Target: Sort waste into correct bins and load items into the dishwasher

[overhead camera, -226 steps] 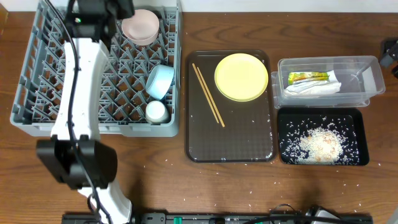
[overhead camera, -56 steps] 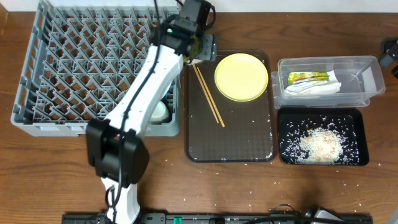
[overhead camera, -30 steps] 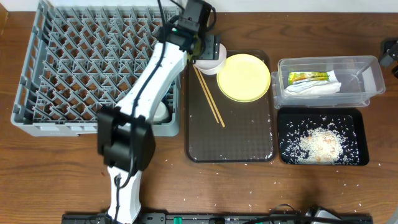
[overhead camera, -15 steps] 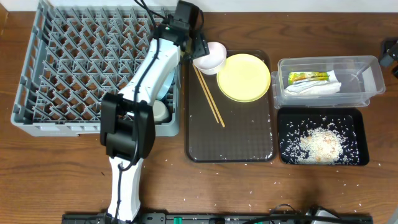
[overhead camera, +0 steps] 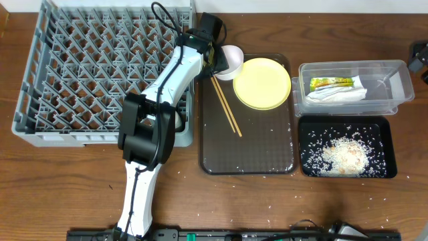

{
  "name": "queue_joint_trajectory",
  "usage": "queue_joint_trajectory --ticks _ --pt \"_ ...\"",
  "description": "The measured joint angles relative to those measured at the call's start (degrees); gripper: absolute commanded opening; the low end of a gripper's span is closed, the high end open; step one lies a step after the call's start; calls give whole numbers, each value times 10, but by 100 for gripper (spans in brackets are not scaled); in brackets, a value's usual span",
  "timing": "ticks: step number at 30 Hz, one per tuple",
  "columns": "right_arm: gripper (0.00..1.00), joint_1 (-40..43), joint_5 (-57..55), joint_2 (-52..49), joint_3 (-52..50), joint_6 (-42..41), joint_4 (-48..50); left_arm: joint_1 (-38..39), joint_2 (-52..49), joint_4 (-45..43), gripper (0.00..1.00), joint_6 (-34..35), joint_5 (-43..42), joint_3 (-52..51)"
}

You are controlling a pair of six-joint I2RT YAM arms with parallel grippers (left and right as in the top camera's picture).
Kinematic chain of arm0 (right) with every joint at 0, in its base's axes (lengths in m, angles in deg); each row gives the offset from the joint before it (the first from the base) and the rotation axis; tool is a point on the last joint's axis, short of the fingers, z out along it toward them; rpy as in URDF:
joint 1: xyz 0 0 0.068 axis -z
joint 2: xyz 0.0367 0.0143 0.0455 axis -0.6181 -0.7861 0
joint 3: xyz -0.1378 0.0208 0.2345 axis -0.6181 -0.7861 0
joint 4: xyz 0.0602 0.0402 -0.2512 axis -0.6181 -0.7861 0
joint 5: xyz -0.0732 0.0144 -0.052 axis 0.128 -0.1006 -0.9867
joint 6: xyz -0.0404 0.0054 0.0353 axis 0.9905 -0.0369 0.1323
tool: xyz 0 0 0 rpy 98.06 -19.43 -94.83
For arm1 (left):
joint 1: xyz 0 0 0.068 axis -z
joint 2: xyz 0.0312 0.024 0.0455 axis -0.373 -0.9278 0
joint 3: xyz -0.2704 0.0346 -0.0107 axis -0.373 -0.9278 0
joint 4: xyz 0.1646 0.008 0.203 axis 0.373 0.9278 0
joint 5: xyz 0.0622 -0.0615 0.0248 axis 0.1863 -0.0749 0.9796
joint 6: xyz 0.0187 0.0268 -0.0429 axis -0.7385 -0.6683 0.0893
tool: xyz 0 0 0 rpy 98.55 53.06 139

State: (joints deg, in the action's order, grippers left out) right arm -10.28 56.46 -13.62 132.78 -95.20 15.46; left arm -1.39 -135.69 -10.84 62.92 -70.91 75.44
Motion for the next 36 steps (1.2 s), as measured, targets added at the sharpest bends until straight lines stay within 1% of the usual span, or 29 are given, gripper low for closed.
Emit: queue_joint_trajectory --ticks 7,9,13,19,21,25,26,28,36 --pt "99 0 0 0 0 0 0 6 0 -25 53 7 0 -14" --pt "99 0 0 0 0 0 0 9 0 -29 50 10 0 -22" --pt "99 0 0 0 0 0 0 12 0 -31 49 13 -1 -31" --pt "99 0 0 0 0 0 0 12 0 -52 43 24 0 -52" --pt "99 0 0 0 0 0 0 12 0 -66 40 28 0 -63" --pt "99 0 0 0 0 0 0 12 0 -73 27 39 0 -75" --pt "99 0 0 0 0 0 0 12 0 -74 19 41 0 -75" --pt "99 0 0 0 0 0 0 12 0 -76 9 42 0 -75" --pt "99 0 0 0 0 0 0 12 0 -87 7 41 -2 -75"
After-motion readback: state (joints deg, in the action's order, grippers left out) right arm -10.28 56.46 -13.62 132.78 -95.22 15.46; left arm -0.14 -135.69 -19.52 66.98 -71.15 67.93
